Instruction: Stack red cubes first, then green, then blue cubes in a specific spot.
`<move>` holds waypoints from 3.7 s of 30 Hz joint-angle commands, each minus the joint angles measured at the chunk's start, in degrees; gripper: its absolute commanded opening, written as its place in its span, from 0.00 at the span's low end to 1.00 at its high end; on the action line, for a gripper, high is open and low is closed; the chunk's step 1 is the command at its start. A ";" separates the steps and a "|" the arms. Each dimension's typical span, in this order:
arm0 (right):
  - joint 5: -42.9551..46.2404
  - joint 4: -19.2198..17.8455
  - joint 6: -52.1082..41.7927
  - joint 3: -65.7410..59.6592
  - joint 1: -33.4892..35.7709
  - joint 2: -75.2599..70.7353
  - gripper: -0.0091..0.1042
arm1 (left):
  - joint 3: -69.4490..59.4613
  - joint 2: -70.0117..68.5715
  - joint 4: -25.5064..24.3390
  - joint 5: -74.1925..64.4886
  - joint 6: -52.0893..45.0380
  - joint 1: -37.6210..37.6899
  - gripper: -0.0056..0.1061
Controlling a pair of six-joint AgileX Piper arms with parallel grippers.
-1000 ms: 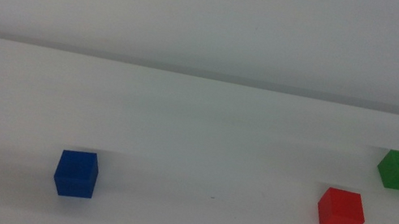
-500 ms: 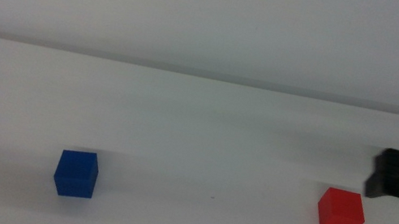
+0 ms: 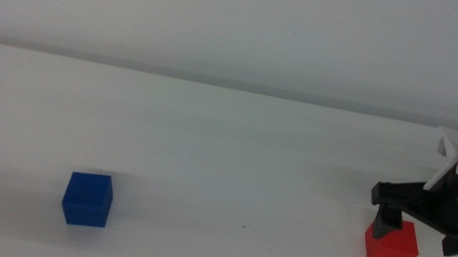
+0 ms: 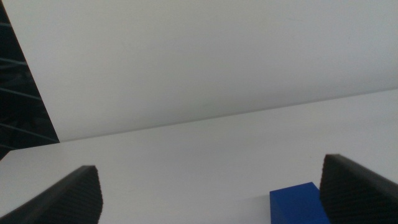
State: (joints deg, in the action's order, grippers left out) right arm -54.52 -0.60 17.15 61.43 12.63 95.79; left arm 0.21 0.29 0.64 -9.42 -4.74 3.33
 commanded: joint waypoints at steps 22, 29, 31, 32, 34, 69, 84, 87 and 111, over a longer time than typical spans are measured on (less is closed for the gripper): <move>8.45 -4.26 1.48 0.50 0.04 8.01 0.75 | -2.38 -2.32 0.19 0.75 0.20 0.01 0.89; 11.12 -4.64 1.48 0.50 0.57 9.09 0.50 | -2.38 -2.32 0.19 0.75 0.20 0.01 0.89; 11.10 -4.64 2.92 0.50 1.11 9.09 0.40 | -2.38 -2.32 0.19 0.75 0.20 0.01 0.89; 11.10 -4.64 3.76 0.50 1.22 9.09 0.34 | -2.38 -2.32 0.19 0.75 0.20 0.01 0.89; 10.92 -4.64 5.36 0.62 1.80 9.09 0.23 | -2.38 -2.32 0.19 0.75 0.20 0.01 0.89; -8.75 -6.40 19.84 38.96 27.40 30.24 0.16 | -2.38 -2.32 0.19 0.75 0.20 0.01 0.89; -8.48 -7.72 20.39 38.96 27.40 31.95 0.17 | -2.38 -2.32 0.19 0.75 0.20 0.01 0.89; -8.71 -7.72 22.01 38.96 27.40 31.95 0.31 | -2.38 -2.32 0.19 0.75 0.20 0.01 0.89; -6.60 -8.15 -8.97 6.80 -14.03 -8.87 0.90 | -2.38 -2.32 0.19 0.75 0.20 0.01 0.89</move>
State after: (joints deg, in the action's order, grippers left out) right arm -61.42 -8.89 10.97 70.44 3.17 88.01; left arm 0.21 0.29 0.64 -9.42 -4.74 3.33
